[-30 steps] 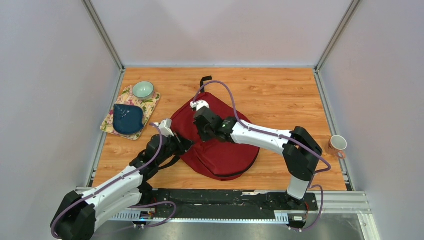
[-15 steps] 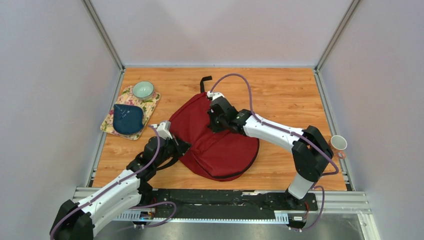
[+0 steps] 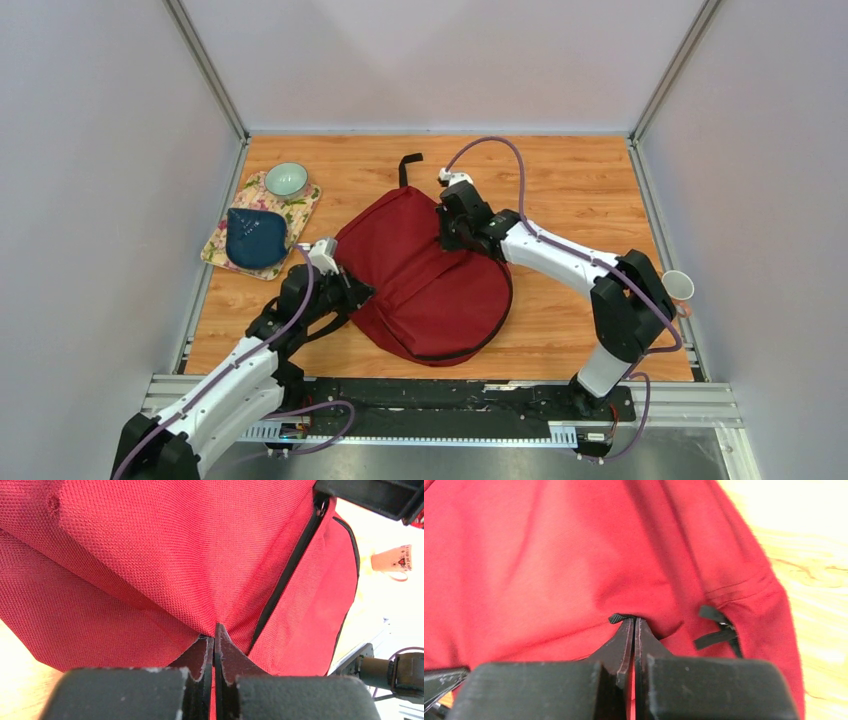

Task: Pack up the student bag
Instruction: Zip the student bag at the center of the board.

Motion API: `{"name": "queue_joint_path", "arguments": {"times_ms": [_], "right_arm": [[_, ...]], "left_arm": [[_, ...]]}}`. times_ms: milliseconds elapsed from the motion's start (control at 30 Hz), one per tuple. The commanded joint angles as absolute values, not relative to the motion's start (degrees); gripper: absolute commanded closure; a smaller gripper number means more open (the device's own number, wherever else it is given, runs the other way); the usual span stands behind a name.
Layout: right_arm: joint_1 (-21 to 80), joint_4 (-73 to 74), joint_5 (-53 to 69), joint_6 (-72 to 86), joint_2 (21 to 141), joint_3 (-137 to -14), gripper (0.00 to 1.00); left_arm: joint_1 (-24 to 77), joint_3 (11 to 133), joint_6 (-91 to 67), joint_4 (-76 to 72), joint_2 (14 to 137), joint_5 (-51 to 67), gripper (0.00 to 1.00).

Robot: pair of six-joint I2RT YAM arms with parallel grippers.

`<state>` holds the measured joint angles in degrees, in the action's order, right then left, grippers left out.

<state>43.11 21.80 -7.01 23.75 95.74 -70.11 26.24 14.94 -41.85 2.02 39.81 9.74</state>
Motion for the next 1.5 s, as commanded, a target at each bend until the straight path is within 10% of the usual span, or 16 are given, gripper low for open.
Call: {"name": "queue_joint_path", "arguments": {"times_ms": [0,500,1100,1300,1467], "right_arm": [[38.3,19.0,-12.5,23.2,93.7,-70.2,1.00],[30.8,16.2,-8.6,25.3,89.0,-62.0,1.00],[30.9,16.1,-6.7,32.1,73.4,-49.1,1.00],[30.6,19.1,-7.2,32.2,71.4,-48.9,0.70],[29.3,22.0,-7.8,32.5,68.3,-49.7,0.43]], "left_arm": [[24.3,16.0,-38.1,9.4,39.8,12.3,1.00],[23.6,16.1,-38.3,4.3,44.6,17.6,1.00],[23.7,51.1,-32.9,2.7,80.6,30.3,0.99],[23.6,44.7,-32.6,5.0,73.0,24.5,0.43],[23.7,41.0,-32.0,10.0,64.4,18.6,0.25]]}}
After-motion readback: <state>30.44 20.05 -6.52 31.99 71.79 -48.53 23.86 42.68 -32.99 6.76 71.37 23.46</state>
